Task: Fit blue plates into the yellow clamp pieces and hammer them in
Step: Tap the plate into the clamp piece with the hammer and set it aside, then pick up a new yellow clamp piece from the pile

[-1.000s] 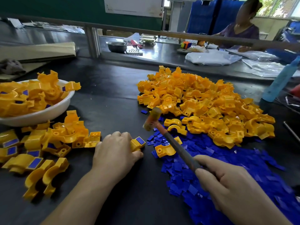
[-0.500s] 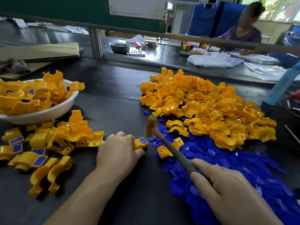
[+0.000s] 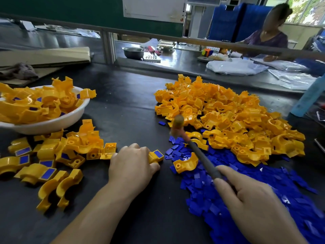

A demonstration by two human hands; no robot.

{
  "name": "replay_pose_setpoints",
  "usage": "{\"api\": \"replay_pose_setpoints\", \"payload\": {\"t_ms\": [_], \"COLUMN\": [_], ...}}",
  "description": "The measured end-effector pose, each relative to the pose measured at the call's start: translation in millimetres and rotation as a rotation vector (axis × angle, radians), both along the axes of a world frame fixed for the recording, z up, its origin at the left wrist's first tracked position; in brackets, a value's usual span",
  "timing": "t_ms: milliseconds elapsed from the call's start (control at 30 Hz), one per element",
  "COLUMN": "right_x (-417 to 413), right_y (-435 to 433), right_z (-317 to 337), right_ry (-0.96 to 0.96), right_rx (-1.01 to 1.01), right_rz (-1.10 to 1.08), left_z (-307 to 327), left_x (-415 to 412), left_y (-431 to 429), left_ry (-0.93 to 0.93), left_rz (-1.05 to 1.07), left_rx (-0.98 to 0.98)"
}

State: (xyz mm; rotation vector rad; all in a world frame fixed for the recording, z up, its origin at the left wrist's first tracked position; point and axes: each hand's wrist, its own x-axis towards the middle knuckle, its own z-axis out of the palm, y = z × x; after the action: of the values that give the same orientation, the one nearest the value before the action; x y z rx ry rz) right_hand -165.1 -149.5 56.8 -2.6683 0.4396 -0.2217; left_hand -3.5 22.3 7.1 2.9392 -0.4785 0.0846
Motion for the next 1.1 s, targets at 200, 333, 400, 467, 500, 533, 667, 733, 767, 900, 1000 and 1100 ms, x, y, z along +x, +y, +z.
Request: {"api": "replay_pose_setpoints", "payload": {"t_ms": [200, 333, 400, 467, 500, 533, 667, 733, 767, 900, 1000, 1100], "right_x": [-3.3, -4.1, -2.7, -1.1, -0.7, -0.5, 2.9, 8.7, 13.2, 44.7, 70.4, 81.0], "right_y": [-39.1, -54.7, -55.6, -55.5, -55.2, -54.3, -40.6, -26.5, -18.6, 1.8, 5.9, 11.3], "right_z": [-13.3, -20.6, -22.8, -24.6, -24.8, -23.9, -13.9, -9.8, -9.1, -12.8, -14.3, -16.0], "right_ry": [0.009, 0.062, 0.085, 0.114, 0.123, 0.120, -0.024, -0.046, -0.048, -0.004, 0.080, 0.123], "right_rx": [-0.280, -0.324, -0.358, -0.399, -0.421, -0.438, -0.387, -0.383, -0.381, -0.448, -0.539, -0.635], "right_rz": [-0.276, -0.366, -0.358, -0.333, -0.322, -0.314, -0.245, -0.125, -0.044, 0.281, 0.385, 0.369], "left_z": [-1.2, 7.8, 16.9, 27.3, 31.3, 34.1, 36.8, 37.0, 36.9, 33.1, 28.4, 23.0], "left_x": [0.1, 4.5, 7.4, 11.0, 12.3, 13.9, 13.2, 10.3, 8.4, 0.4, -5.1, -6.8], "left_y": [-0.5, 4.3, 9.3, 16.5, 20.6, 24.4, 31.0, 28.9, 26.8, 15.2, 3.5, -7.5], "left_ry": [-0.001, 0.212, 0.353, 0.432, 0.446, 0.443, 0.415, 0.459, 0.492, 0.640, 0.724, 0.756], "left_rz": [0.024, 0.118, 0.209, 0.261, 0.263, 0.268, 0.331, 0.329, 0.323, 0.264, 0.225, 0.192], "left_rx": [-0.028, -0.527, -1.099, -1.647, -1.891, -2.086, -2.444, -2.509, -2.515, -2.303, -2.025, -1.779]}}
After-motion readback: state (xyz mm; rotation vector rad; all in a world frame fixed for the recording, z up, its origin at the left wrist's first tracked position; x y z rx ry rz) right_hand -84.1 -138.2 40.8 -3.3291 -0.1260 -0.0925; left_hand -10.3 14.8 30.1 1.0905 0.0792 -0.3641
